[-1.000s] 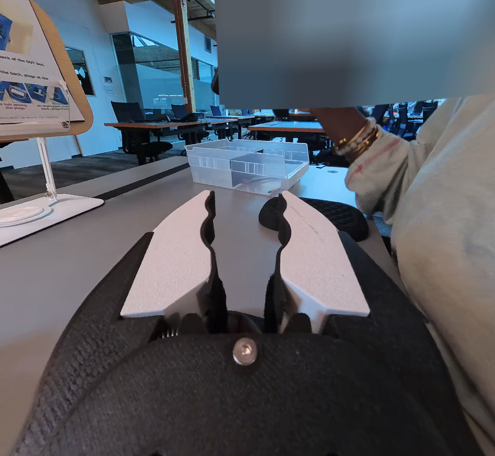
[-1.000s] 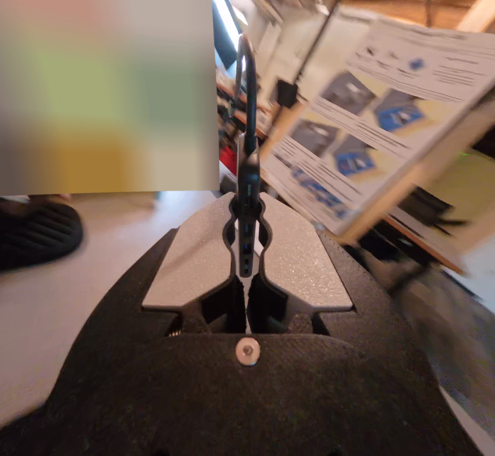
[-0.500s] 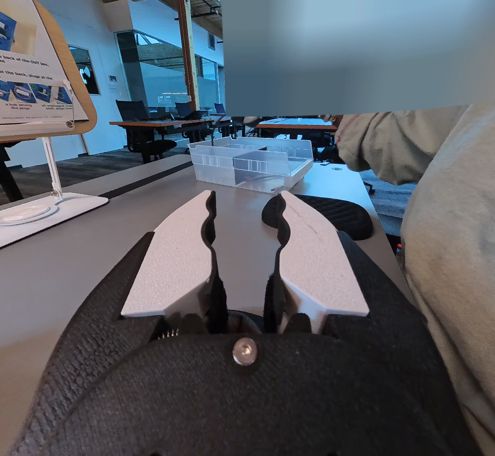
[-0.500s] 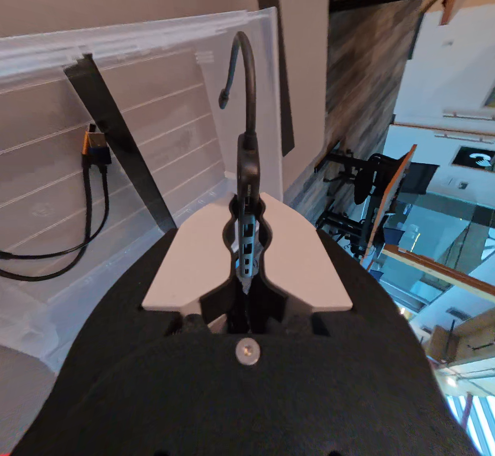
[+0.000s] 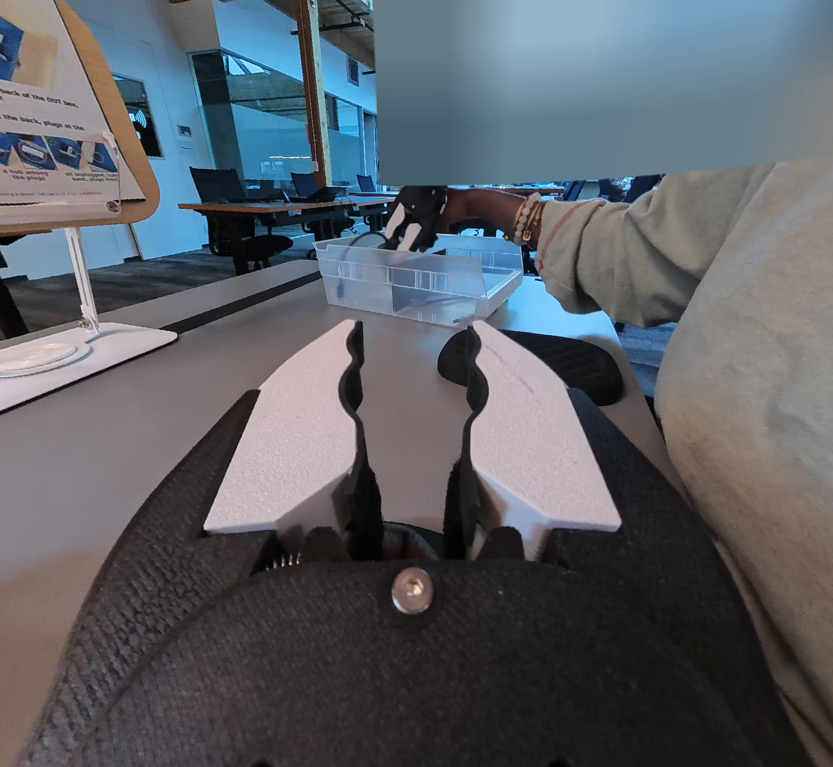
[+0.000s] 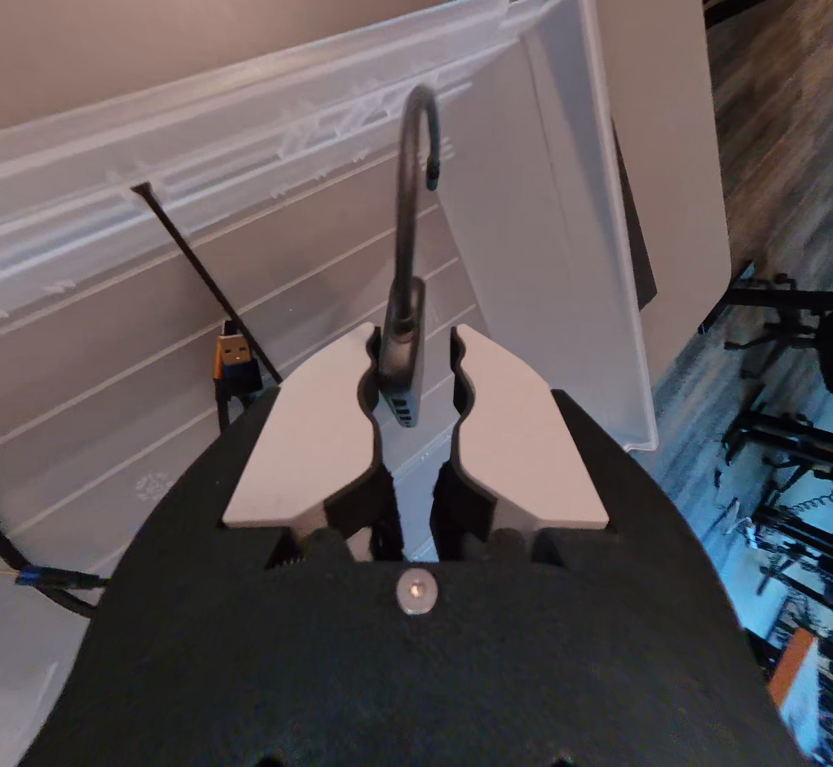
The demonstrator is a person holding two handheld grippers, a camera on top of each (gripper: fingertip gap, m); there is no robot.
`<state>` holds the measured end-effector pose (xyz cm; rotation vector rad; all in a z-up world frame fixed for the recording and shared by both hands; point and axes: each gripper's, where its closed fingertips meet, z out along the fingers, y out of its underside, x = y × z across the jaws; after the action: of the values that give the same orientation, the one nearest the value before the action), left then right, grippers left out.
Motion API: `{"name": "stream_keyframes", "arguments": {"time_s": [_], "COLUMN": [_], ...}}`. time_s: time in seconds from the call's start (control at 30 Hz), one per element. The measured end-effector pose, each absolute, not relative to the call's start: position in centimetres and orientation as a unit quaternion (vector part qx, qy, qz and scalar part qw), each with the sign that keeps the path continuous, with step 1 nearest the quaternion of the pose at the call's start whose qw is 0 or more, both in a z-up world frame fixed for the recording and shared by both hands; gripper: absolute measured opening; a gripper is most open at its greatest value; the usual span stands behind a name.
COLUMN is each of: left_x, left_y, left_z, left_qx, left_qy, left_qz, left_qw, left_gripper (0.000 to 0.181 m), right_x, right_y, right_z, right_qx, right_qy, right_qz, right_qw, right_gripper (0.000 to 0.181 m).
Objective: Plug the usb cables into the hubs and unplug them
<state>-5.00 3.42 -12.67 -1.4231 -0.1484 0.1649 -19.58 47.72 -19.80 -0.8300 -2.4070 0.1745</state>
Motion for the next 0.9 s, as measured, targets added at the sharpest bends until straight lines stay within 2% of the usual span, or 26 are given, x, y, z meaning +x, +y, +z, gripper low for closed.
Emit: {"name": "stream_keyframes", "arguments": {"time_s": [0.23,0.37,0.43,0.5,0.57,0.63,0.7,0.9], "left_x": [-5.4,-8.1,-10.7,-13.1,-14.4,-14.3,-15.7,-18.5], "left_y": [1.9,-4.0,-8.5,-12.6,-15.2,-16.5,-18.3,-20.2], "left_z": [-10.6,-5.8,-4.4,-4.6,-5.9,-7.5,-9.0,-13.8], "left_qx": [-0.633,-0.628,-0.646,-0.703,-0.783,-0.866,-0.903,-0.961], "left_qy": [-0.093,-0.187,-0.244,-0.263,-0.242,-0.111,0.031,0.131], "left_qz": [0.093,0.167,0.227,0.276,0.251,0.218,0.263,0.15], "left_qw": [0.763,0.737,0.687,0.6,0.515,0.437,0.339,0.194], "left_gripper": [0.046,0.051,0.051,0.054,0.057,0.046,0.039,0.047], "right_x": [-18.5,-15.7,-13.8,-11.7,-9.8,-8.0,-6.4,-4.8], "right_y": [45.7,41.0,37.7,34.5,31.7,29.1,27.3,26.1], "right_z": [-13.7,-8.2,-6.2,-4.9,-4.1,-3.5,-2.7,-1.4], "right_qx": [-0.356,-0.347,-0.324,-0.294,-0.267,-0.225,-0.177,-0.119], "right_qy": [-0.84,-0.774,-0.746,-0.725,-0.707,-0.694,-0.679,-0.655], "right_qz": [0.152,0.281,0.353,0.412,0.462,0.506,0.536,0.543], "right_qw": [0.381,0.448,0.463,0.466,0.465,0.46,0.469,0.512], "right_gripper": [0.054,0.056,0.058,0.058,0.056,0.054,0.051,0.046]}}
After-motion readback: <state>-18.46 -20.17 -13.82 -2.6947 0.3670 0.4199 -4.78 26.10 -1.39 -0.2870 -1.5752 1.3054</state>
